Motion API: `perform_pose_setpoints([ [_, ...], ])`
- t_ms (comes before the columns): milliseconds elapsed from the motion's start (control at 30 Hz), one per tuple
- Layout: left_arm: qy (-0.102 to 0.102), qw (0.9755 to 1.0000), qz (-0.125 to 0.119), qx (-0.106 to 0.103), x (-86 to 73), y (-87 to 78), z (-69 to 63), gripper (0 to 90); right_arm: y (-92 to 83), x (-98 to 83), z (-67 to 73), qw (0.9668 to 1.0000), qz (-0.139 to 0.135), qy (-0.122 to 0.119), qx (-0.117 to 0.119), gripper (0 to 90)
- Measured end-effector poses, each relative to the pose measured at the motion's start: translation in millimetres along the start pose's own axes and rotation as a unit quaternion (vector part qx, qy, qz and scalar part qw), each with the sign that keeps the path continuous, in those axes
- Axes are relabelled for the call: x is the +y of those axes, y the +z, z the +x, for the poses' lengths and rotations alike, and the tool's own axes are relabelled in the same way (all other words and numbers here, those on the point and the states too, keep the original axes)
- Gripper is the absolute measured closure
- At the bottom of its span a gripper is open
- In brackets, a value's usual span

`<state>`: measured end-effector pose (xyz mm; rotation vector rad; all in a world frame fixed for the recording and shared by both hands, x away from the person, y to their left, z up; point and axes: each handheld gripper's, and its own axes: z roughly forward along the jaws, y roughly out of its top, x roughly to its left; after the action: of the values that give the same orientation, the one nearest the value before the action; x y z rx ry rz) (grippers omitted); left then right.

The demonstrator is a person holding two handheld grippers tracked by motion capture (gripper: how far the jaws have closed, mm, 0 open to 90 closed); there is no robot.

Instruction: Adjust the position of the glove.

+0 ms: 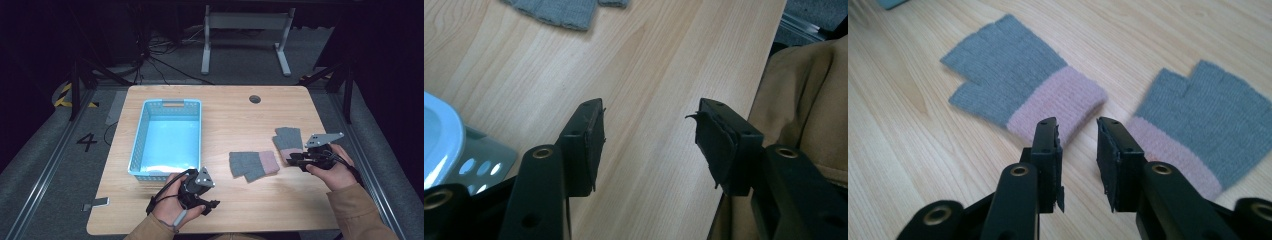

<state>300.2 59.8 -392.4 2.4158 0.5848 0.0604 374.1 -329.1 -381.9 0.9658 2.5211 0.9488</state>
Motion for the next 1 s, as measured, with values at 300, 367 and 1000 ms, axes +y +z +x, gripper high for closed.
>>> perform_pose_setpoints([
  [300,-0.003,1.0000,-0.001,0.006,3.5,-3.3,-0.6,44.2,7.8,20.4,6.6,0.9996,-0.017,-0.012,0.017,60.1],
  [367,-0.008,0.9999,-0.002,0.008,4.3,-3.6,-0.7,44.1,9.8,23.6,7.0,0.9995,-0.020,-0.015,0.019,59.9],
  [1000,-0.003,1.0000,0.000,0.008,5.0,-4.3,-0.8,43.2,75.1,44.6,16.6,0.9990,0.005,-0.022,0.038,54.8],
])
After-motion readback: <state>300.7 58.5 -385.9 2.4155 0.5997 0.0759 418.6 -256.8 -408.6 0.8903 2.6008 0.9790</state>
